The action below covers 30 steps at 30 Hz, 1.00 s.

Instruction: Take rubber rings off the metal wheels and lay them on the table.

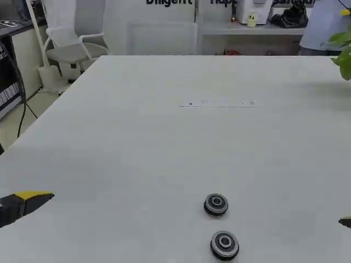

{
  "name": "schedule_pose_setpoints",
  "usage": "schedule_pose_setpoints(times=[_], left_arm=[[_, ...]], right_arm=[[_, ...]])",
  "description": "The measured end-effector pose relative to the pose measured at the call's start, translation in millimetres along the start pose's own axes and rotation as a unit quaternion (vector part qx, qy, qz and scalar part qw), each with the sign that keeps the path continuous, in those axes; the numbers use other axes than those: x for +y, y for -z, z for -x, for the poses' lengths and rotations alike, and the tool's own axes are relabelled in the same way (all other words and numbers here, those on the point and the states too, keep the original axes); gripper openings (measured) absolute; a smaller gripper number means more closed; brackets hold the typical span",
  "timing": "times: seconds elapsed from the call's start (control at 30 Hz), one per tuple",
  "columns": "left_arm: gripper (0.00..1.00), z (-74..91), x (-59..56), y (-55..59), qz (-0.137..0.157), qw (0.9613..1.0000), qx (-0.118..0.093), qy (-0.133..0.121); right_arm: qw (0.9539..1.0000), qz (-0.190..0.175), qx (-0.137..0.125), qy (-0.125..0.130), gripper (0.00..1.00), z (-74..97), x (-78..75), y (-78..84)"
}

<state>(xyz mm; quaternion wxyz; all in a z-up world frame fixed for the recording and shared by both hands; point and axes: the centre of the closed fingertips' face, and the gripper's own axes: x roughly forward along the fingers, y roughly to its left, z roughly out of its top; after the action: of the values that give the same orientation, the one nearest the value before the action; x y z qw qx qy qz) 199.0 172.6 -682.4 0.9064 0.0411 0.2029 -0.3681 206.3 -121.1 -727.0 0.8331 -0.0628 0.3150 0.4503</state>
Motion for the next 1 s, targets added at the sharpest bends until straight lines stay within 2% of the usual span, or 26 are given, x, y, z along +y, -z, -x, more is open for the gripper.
schedule_pose_setpoints(times=[0.6,1.0], left_arm=[[0.97,1.5,-1.2,0.5,0.000,1.0000,0.001,-0.005],[0.97,-3.2,-2.9,3.1,0.002,1.0000,0.004,0.001]], right_arm=[[1.0000,-0.003,0.003,-0.005,0.91,-0.3,0.4,2.8],[0.9999,-0.009,-0.001,-0.006,0.91,-0.2,-0.7,3.3]])
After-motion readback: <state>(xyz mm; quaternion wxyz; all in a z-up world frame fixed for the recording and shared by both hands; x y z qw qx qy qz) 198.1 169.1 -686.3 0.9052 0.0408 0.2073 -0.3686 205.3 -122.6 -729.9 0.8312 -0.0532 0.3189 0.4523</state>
